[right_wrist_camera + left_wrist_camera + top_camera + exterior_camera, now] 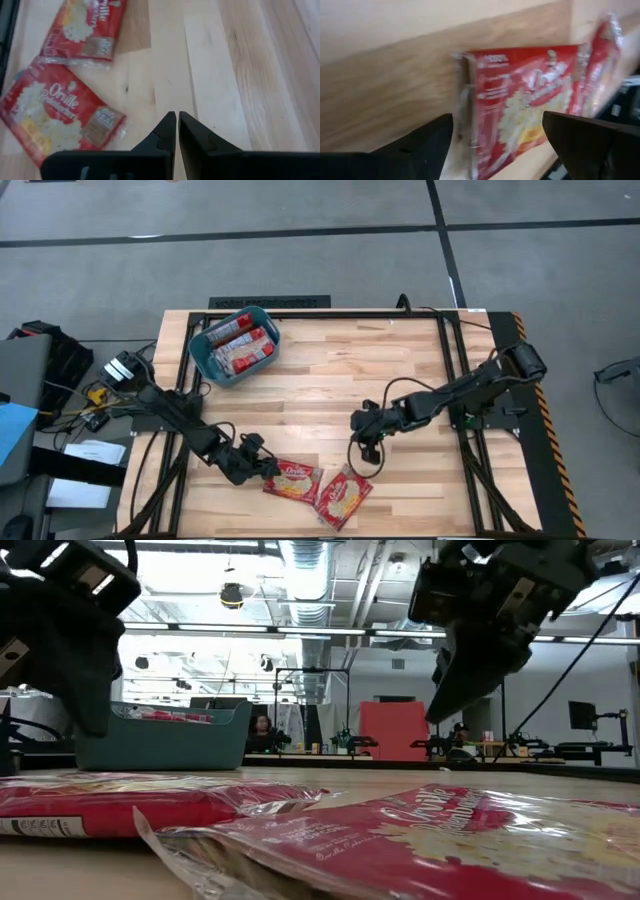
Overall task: Sort popcorn bags into baskets
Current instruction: Put the popcorn bag into the green bin
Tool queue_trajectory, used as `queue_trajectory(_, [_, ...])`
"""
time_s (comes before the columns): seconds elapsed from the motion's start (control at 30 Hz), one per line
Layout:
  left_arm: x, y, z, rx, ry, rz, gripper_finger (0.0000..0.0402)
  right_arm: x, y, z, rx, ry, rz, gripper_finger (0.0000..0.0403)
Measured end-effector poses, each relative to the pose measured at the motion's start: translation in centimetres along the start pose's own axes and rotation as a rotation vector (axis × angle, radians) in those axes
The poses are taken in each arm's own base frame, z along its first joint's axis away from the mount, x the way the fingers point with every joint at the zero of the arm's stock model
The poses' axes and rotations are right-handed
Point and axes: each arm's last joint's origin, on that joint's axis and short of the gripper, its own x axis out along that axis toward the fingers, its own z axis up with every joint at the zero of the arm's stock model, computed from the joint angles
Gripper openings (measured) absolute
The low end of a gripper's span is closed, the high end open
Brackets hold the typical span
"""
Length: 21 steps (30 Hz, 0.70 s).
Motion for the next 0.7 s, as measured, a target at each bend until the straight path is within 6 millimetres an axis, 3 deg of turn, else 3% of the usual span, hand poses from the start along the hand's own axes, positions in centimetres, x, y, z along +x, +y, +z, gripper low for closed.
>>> queue_trajectory(0.4, [3.5,0.9,-0.4,-0.041,-0.024,-0.054,0.0287,3.9,1.2,-0.4,-0.046,-0.067,0.113,0.0047])
queue_trajectory(0.53, [3.8,0.7,0.0,-0.042,-0.035,-0.052,0.0245,5.0,1.6,-0.6,-0.042,-0.076,0.200,0.0043])
queue_trajectory(0.7, [3.9,0.6,0.2,-0.032,-0.020,-0.045,0.0152,5.2,1.5,-0.6,-0.031,-0.087,0.204,0.0020])
